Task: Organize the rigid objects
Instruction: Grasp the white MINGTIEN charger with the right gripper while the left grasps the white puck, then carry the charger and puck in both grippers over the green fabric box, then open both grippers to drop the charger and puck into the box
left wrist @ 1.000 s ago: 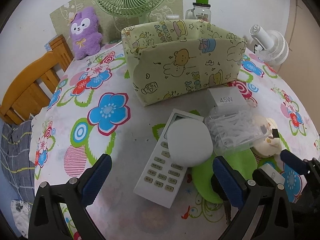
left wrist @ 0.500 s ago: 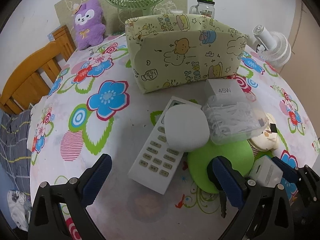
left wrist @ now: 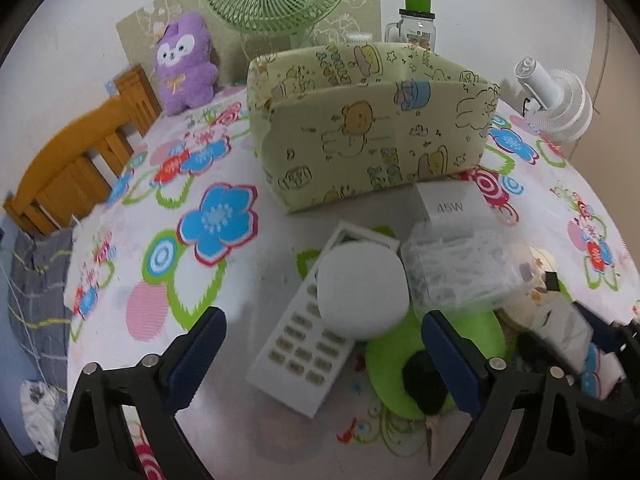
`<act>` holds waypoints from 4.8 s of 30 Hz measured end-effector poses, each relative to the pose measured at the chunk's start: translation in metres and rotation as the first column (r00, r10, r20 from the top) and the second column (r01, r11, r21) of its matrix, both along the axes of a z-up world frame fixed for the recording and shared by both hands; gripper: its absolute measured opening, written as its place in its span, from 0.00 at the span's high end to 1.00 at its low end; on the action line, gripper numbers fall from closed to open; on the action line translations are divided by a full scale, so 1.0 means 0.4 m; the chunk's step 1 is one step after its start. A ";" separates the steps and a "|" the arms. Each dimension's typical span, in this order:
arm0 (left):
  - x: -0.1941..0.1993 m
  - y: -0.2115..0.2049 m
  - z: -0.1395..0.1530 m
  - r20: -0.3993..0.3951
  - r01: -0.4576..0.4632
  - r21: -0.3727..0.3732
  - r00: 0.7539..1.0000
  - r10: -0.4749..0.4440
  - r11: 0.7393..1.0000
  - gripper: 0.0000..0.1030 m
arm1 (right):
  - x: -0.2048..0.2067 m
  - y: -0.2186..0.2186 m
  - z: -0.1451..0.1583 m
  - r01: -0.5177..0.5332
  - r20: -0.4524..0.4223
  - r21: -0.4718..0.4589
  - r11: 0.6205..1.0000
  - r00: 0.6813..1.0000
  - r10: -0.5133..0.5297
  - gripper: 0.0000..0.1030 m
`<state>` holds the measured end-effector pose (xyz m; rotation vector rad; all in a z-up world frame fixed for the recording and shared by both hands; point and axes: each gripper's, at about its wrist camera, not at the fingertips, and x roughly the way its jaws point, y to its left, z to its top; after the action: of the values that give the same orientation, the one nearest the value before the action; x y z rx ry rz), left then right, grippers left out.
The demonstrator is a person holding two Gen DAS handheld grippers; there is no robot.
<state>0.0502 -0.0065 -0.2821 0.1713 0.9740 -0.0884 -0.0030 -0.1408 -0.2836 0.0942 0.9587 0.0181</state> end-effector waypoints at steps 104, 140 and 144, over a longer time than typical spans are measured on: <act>0.342 -0.053 0.262 0.035 -0.168 -0.054 0.985 0.170 0.984 0.53 | 0.529 -0.005 0.305 -0.239 0.039 0.023 0.971 0.970 0.238 0.42; 0.428 -0.052 0.137 -0.148 -0.109 -0.024 0.983 0.104 0.994 0.20 | 0.620 0.040 0.183 -0.281 -0.135 0.014 0.960 0.950 0.280 0.16; 0.406 -0.041 0.161 -0.148 -0.101 -0.051 0.985 0.092 0.994 0.20 | 0.604 0.045 0.204 -0.266 -0.136 -0.001 0.964 0.955 0.263 0.12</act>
<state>0.2126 -0.0229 -0.2177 0.0640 1.1228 -0.0408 0.2386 -0.1229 -0.2019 -0.0523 1.1008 0.2522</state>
